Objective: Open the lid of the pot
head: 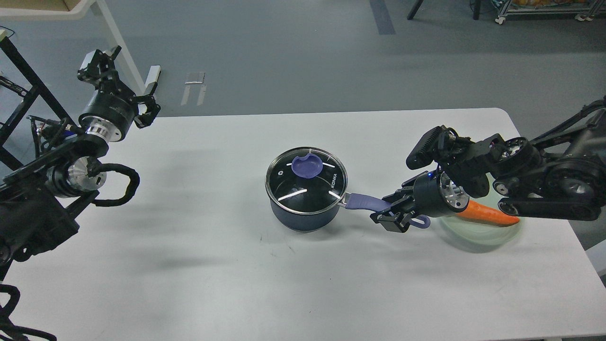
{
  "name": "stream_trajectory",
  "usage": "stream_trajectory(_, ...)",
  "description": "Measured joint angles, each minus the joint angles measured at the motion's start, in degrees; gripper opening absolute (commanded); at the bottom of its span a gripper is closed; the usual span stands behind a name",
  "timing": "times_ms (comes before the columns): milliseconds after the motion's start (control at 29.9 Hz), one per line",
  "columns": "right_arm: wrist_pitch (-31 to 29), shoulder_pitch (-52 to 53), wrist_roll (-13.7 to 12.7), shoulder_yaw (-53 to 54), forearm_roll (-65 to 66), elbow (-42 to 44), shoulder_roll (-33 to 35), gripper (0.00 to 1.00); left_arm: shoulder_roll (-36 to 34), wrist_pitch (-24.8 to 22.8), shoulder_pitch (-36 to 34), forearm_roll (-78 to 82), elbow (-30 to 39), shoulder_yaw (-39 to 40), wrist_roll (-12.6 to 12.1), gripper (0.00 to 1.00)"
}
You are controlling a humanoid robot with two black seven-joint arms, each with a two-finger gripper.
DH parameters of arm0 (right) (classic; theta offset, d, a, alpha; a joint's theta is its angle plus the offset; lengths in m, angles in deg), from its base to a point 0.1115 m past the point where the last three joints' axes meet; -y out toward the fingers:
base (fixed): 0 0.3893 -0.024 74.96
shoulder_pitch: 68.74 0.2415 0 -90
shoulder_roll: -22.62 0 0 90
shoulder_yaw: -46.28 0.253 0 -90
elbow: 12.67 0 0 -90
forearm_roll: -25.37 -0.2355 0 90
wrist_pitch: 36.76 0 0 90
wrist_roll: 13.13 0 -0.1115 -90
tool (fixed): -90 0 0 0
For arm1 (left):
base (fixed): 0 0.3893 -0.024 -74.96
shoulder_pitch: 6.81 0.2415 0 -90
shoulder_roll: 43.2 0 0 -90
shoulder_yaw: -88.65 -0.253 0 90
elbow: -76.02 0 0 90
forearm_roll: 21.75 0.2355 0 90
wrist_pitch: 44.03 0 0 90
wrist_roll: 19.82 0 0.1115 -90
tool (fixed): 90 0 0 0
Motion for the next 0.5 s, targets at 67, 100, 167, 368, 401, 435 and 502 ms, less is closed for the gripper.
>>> stream_trajectory(67, 0.0, 0.0, 0.0, 0.0, 0.0, 0.0, -0.2, 0.34, 0.0, 0.0, 0.0, 0.1, 0.0, 0.0, -0.2, 0.99)
stream_trajectory(100, 0.0, 0.0, 0.0, -0.1, 0.0, 0.0, -0.3, 0.3, 0.1, 0.0, -0.1, 0.2, 0.0, 0.0, -0.2, 0.99)
stream_trajectory(167, 0.0, 0.0, 0.0, -0.1, 0.0, 0.0, -0.4, 0.27, 0.3, 0.0, -0.1, 1.2, 0.1, 0.0, -0.3, 1.0)
stream_trajectory(368, 0.0, 0.0, 0.0, 0.0, 0.0, 0.0, -0.4, 0.23, 0.5, -0.1, -1.5, 7.6, 0.8, -0.1, -0.2, 0.99)
stream_trajectory(401, 0.0, 0.0, 0.0, 0.0, -0.1, 0.0, -0.4, 0.23, 0.6, -0.1, -1.7, 8.3, 1.1, -0.1, -0.2, 0.99)
stream_trajectory(435, 0.0, 0.1, 0.0, 0.1, -0.1, 0.0, -0.4, 0.23, 0.6, -0.1, -2.1, 9.2, 1.4, -0.1, -0.2, 0.99)
stream_trajectory(502, 0.0, 0.2, 0.0, 0.2, -0.1, 0.0, -0.4, 0.22, 0.7, -0.1, -3.1, 11.3, 2.2, -0.1, -0.4, 0.99)
